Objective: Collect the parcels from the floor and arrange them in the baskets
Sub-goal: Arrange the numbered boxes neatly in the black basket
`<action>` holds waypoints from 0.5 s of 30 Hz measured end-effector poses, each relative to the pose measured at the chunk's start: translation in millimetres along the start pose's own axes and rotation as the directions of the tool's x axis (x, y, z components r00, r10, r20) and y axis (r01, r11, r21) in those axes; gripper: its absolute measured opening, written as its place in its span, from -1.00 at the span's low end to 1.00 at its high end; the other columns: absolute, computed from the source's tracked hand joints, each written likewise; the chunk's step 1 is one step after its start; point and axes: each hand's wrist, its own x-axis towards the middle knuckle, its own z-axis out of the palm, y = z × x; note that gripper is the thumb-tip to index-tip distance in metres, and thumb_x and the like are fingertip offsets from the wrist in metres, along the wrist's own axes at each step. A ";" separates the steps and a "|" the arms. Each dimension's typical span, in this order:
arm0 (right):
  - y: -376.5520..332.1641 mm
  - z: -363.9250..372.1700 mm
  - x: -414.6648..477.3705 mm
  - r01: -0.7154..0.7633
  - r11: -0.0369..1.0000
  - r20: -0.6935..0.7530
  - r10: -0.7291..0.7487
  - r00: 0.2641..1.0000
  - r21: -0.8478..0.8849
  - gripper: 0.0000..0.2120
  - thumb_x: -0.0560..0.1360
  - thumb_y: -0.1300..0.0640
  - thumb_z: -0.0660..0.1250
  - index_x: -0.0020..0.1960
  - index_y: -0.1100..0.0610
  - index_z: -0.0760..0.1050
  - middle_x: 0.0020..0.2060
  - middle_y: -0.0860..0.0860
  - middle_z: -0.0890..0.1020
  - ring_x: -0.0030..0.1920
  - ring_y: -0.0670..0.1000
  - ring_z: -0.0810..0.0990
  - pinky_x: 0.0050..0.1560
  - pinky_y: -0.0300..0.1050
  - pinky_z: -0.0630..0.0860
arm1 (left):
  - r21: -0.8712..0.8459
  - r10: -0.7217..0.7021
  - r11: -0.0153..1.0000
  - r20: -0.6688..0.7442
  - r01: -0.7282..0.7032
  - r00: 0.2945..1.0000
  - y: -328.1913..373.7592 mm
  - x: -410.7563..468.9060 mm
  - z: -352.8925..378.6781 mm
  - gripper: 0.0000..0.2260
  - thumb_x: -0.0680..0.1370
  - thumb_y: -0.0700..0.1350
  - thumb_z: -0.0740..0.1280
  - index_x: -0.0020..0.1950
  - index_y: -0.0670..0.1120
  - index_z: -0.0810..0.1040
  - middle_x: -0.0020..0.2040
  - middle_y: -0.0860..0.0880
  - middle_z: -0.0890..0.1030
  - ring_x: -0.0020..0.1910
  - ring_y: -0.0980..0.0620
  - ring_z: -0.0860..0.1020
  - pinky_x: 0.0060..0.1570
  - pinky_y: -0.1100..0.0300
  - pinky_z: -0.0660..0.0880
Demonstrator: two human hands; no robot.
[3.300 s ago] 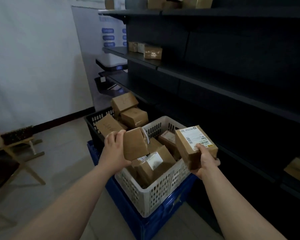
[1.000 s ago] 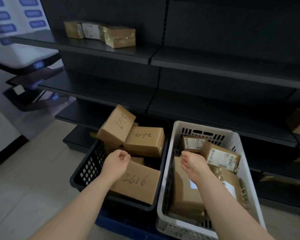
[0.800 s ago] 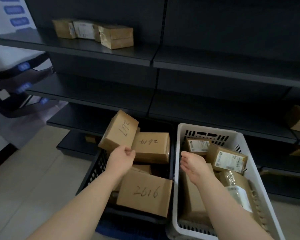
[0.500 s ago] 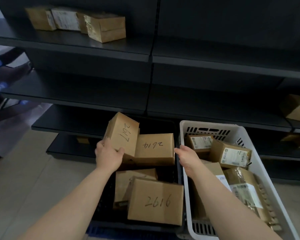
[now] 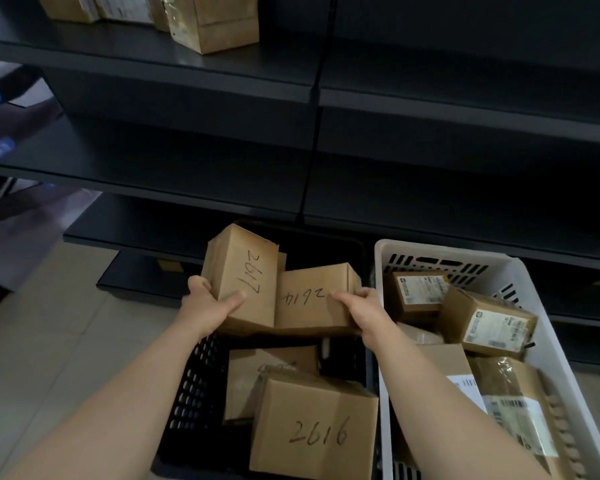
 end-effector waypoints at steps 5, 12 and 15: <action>-7.6 8.3 -3.3 0.025 0.999 0.013 -0.026 1.000 0.024 -0.40 0.40 -0.03 0.51 0.29 0.08 0.27 0.15 0.08 0.47 0.06 0.05 0.49 -0.16 -0.10 0.46 | 0.074 0.008 0.997 -0.026 -0.006 1.000 7.6 4.1 -0.9 -0.34 0.32 0.30 0.45 0.15 0.03 0.16 0.17 -0.10 0.37 0.13 -0.12 0.44 0.14 -0.13 0.49; -29.0 -17.5 2.0 0.118 0.950 -0.267 -0.038 0.963 0.289 -0.35 0.29 -0.07 0.57 0.25 0.07 0.34 0.13 0.08 0.56 0.08 0.09 0.58 0.11 0.11 0.57 | -0.021 0.090 0.996 -0.061 -0.091 0.994 42.6 13.6 1.4 -0.29 0.31 0.32 0.44 0.25 0.13 0.09 0.28 -0.12 0.34 0.21 -0.16 0.39 0.21 -0.13 0.43; -35.3 -37.2 3.1 0.175 0.872 -0.353 -0.002 0.935 0.458 -0.35 0.29 -0.09 0.57 0.23 0.09 0.34 0.12 0.09 0.59 0.08 0.09 0.61 0.16 0.13 0.57 | -0.103 0.142 0.984 -0.064 -0.148 0.988 58.3 20.8 2.9 -0.17 0.34 0.30 0.43 0.43 0.16 0.03 0.37 -0.12 0.31 0.28 -0.16 0.36 0.25 -0.12 0.40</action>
